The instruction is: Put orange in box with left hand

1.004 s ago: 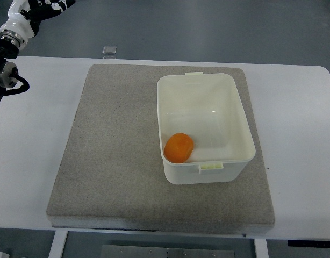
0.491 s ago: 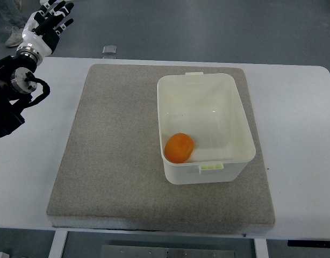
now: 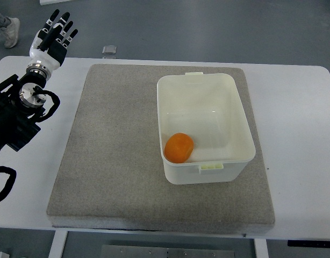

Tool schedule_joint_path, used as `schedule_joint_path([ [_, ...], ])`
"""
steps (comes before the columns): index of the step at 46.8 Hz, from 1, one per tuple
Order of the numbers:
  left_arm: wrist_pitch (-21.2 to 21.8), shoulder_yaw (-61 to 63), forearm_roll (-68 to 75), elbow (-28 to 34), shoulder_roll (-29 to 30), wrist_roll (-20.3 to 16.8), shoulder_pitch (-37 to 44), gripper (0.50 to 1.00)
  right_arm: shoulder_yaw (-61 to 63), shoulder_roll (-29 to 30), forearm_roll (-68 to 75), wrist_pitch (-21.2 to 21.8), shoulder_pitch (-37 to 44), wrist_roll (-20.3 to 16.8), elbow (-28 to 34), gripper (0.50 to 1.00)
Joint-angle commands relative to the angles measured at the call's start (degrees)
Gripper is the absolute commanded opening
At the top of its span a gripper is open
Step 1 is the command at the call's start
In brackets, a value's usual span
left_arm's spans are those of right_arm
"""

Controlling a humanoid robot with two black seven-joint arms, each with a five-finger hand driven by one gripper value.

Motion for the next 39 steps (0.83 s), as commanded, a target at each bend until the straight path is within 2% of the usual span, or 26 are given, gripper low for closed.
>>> schedule_joint_path([
  [1, 0.16, -0.38, -0.09, 0.17, -0.12, 0.00, -0.32, 0.885, 0.00, 0.00, 0.00, 0.00, 0.00, 0.00, -0.01, 0.932],
  [14, 0.34, -0.38, 0.00, 3.59, -1.17, 0.00, -3.74, 0.885, 0.00, 0.00, 0.00, 0.00, 0.00, 0.00, -0.01, 0.932],
  [39, 1.65, 0.24, 0.00, 3.77, -2.14, 0.00, -3.75, 0.889, 0.09, 0.00, 0.26, -0.09, -0.26, -0.09, -0.01, 0.932],
])
